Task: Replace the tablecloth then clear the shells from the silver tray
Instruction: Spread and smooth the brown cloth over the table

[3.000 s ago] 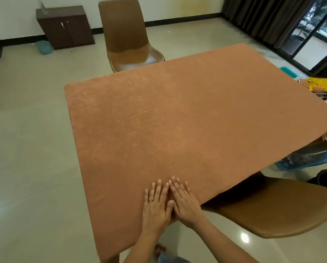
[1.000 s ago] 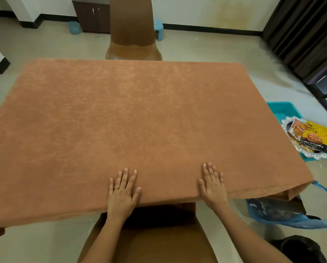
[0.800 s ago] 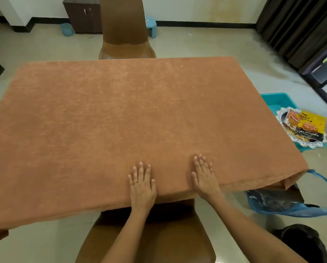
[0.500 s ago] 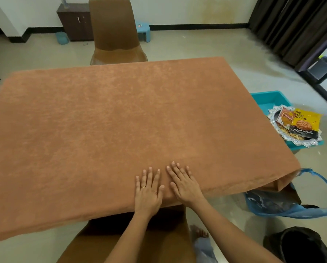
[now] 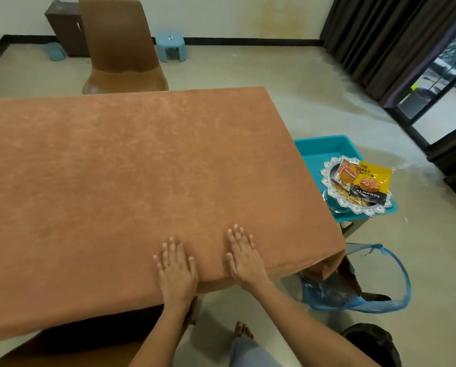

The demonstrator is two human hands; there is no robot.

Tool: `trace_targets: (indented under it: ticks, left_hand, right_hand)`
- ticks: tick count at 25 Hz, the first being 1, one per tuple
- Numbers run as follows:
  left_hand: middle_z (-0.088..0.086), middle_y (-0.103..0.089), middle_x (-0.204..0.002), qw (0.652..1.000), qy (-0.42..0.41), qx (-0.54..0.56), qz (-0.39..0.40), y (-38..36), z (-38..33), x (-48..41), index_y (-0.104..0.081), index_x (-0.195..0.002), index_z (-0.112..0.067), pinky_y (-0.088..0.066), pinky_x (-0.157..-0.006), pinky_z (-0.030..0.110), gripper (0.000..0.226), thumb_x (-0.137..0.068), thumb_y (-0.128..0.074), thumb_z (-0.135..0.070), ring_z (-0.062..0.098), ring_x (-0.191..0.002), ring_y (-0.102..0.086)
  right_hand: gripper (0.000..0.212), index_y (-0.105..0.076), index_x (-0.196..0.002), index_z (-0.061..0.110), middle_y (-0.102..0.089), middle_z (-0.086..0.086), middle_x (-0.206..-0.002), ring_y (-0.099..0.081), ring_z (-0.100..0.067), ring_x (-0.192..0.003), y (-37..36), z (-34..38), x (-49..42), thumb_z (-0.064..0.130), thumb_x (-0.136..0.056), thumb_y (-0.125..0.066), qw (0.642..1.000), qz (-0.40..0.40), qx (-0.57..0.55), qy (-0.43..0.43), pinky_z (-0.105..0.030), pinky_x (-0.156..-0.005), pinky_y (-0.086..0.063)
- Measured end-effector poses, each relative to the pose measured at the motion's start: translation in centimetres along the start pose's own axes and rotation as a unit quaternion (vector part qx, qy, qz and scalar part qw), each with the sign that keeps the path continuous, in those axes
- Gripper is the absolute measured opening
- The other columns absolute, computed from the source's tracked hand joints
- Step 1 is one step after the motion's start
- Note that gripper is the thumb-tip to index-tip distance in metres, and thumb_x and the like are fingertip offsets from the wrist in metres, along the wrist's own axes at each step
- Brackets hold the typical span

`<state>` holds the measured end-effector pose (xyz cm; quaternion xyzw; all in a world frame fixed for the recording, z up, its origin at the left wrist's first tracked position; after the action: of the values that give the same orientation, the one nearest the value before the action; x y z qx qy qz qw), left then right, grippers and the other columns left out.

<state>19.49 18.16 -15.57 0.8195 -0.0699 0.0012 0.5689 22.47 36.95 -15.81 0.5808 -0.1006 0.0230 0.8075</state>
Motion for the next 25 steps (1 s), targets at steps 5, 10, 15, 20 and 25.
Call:
trace_targets:
  ticks: [5, 10, 15, 20, 25]
  left_hand:
    - [0.004, -0.022, -0.156, 0.994, -0.097, -0.018, 0.054, -3.9, -6.5, -0.4, -0.028, -0.149, -0.020, 0.006, -0.115, 0.039, 0.061, -0.095, -0.018, -0.047, 0.020, -0.144, -0.015]
    - [-0.006, -0.007, -0.158, 0.992, -0.111, -0.036, 0.052, -3.8, -5.2, -0.2, -0.013, -0.151, -0.030, 0.012, -0.115, 0.033, 0.067, -0.092, -0.009, -0.062, 0.015, -0.146, -0.005]
    - [0.009, -0.027, -0.155, 0.995, -0.085, -0.012, 0.045, -3.8, -8.2, -0.8, -0.039, -0.144, -0.012, 0.000, -0.115, 0.050, 0.067, -0.089, -0.026, -0.049, 0.027, -0.143, -0.023]
    - [0.010, -0.035, -0.151, 0.986, -0.157, 0.034, 0.036, -5.4, -15.8, -3.0, -0.042, -0.143, -0.012, -0.004, -0.114, 0.044, 0.056, -0.093, -0.031, -0.037, 0.029, -0.139, -0.031]
    - [0.008, -0.035, -0.151, 0.987, -0.154, -0.020, 0.038, -7.6, -15.7, -3.2, -0.037, -0.146, -0.016, 0.001, -0.114, 0.040, 0.057, -0.094, -0.027, -0.038, 0.029, -0.139, -0.033]
  right_hand:
    - [0.056, -0.034, -0.146, 0.018, -0.034, -0.005, -0.152, -0.033, -0.021, -0.140, -0.3, -2.7, -0.4, 0.037, -0.094, -0.032, 0.998, -0.012, 0.011, 0.064, -0.041, -0.113, -0.008]
    - [0.061, 0.000, -0.150, 0.035, 0.004, 0.005, -0.158, 0.003, -0.016, -0.147, 4.6, -16.1, 0.6, 0.051, -0.092, -0.003, 0.998, -0.025, 0.046, -0.044, -0.040, -0.117, 0.008]
    - [0.073, 0.008, -0.149, 0.027, 0.010, -0.001, -0.158, 0.013, -0.016, -0.145, 7.3, -20.1, 1.7, 0.063, -0.085, 0.014, 0.994, -0.024, 0.036, -0.101, -0.037, -0.117, 0.011]
    - [0.059, -0.004, -0.151, 0.022, 0.001, 0.002, -0.159, 0.003, -0.015, -0.147, 3.7, -10.4, -0.8, 0.045, -0.097, -0.010, 0.999, -0.029, -0.013, 0.030, -0.036, -0.118, 0.006]
    - [0.060, -0.013, -0.152, 0.021, -0.006, 0.003, -0.158, -0.005, -0.016, -0.147, 4.2, -15.9, -0.7, 0.042, -0.097, -0.020, 0.999, -0.046, 0.012, -0.025, -0.034, -0.116, 0.012]
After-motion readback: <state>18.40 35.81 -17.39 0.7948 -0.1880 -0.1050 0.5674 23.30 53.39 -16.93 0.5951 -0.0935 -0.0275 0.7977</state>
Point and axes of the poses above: each hand's wrist, its own x-axis away from the middle knuckle, its own y-axis out of the back of the hand, z = x × y, the point moved 2 cm from there along -x, towards the middle knuckle
